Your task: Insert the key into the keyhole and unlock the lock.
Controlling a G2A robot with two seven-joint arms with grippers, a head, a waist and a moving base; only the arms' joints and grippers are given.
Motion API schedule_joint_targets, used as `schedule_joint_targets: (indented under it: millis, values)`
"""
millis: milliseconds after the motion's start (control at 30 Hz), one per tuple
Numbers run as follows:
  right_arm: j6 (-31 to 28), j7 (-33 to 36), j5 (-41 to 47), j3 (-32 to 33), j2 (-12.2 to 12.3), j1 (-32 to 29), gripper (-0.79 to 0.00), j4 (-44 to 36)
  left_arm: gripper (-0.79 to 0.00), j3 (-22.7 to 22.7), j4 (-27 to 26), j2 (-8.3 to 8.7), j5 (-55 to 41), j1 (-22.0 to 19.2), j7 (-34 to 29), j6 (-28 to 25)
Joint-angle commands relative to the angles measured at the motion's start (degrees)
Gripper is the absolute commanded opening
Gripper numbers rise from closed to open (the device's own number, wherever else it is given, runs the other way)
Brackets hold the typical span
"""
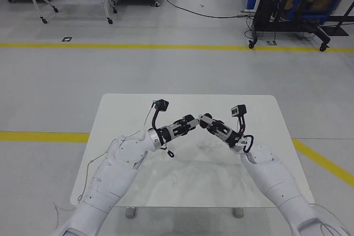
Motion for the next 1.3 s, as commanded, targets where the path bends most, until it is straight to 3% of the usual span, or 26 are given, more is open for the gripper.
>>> schedule_joint_targets:
  millis: [0,133,233,267,300,733,767,800,833,1267]
  values:
    - [0.0,0.2,0.0,0.1,0.0,0.0,-0.785,0.0,-0.594,0.1,0.0,0.02,0.0,0.0,0.0,0.0]
    - [0.0,0.4,0.0,0.1,-0.2,-0.1,-0.785,0.0,-0.61,0.4,0.0,0.03,-0.1,-0.1,-0.3,-0.3]
    - [0.0,0.6,-0.2,0.1,-0.3,-0.1,-0.785,0.0,-0.665,0.5,0.2,0.04,-0.1,-0.2,-0.3,-0.1]
    - [0.1,0.7,-0.2,0.1,-0.3,-0.1,-0.785,0.0,-0.69,0.5,0.2,0.05,-0.1,-0.2,-0.2,0.0]
    - [0.1,0.7,-0.3,0.1,-0.4,-0.1,-0.785,0.0,-0.785,0.5,0.2,0.05,-0.1,-0.3,-0.2,0.0]
    - [0.0,0.8,-0.9,0.7,-0.6,-0.1,-0.779,0.5,-0.785,0.7,0.1,0.21,1.0,-0.3,0.6,0.3]
    - [0.0,0.8,-0.9,0.8,-0.6,-0.1,-0.477,0.5,-0.785,0.7,0.0,0.23,1.0,-0.3,0.7,0.3]
    - [-0.1,0.8,-1.0,1.0,-0.6,-0.1,-0.354,0.4,-0.785,0.6,0.0,0.26,1.0,-0.3,0.7,0.3]
    - [-0.1,0.9,-1.0,1.0,-0.6,-0.2,0.0,0.3,-0.785,0.6,0.0,0.28,1.0,-0.2,0.7,0.2]
    - [0.0,1.6,-1.4,1.2,-0.6,-0.1,0.0,0.2,-0.785,-0.4,0.1,0.56,0.4,-0.1,1.0,-1.4]
